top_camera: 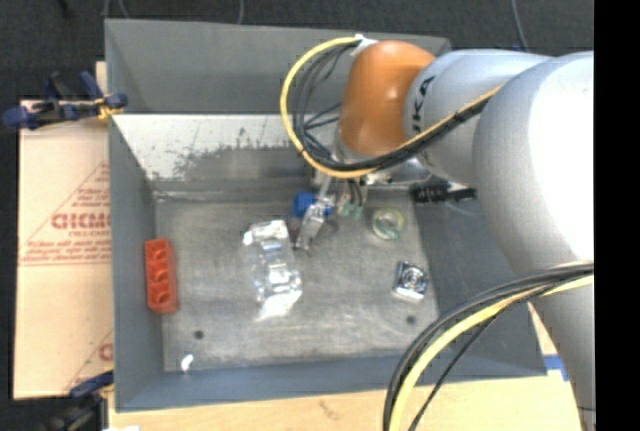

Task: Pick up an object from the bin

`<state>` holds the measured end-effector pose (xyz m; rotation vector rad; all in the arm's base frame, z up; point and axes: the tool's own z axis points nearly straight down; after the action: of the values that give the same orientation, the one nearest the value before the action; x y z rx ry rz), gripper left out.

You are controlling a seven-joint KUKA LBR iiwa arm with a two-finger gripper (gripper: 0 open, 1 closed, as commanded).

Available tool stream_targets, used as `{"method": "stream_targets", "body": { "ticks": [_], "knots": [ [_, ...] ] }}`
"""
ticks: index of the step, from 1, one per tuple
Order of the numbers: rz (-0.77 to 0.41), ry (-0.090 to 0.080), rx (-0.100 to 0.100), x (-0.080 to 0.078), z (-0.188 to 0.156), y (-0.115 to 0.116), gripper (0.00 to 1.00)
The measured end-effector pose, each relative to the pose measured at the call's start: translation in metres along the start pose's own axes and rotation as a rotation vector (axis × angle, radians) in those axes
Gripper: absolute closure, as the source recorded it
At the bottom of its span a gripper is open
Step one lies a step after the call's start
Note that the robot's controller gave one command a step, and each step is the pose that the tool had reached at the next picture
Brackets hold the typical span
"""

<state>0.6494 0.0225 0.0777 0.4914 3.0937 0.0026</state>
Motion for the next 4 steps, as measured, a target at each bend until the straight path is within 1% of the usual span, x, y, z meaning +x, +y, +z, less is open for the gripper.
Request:
{"method": "stream_targets", "body": {
  "ticks": [1,2,3,4],
  "knots": [
    [0.203,-0.004,-0.007,0.006,0.001,0.006,0.0],
    [0.204,-0.011,-0.005,0.004,0.0,0.003,1.0],
    [0.201,0.0,-0.001,0.001,-0.041,0.003,1.0],
    [0.199,0.002,0.001,-0.001,-0.048,0.003,1.0]
  ]
}}
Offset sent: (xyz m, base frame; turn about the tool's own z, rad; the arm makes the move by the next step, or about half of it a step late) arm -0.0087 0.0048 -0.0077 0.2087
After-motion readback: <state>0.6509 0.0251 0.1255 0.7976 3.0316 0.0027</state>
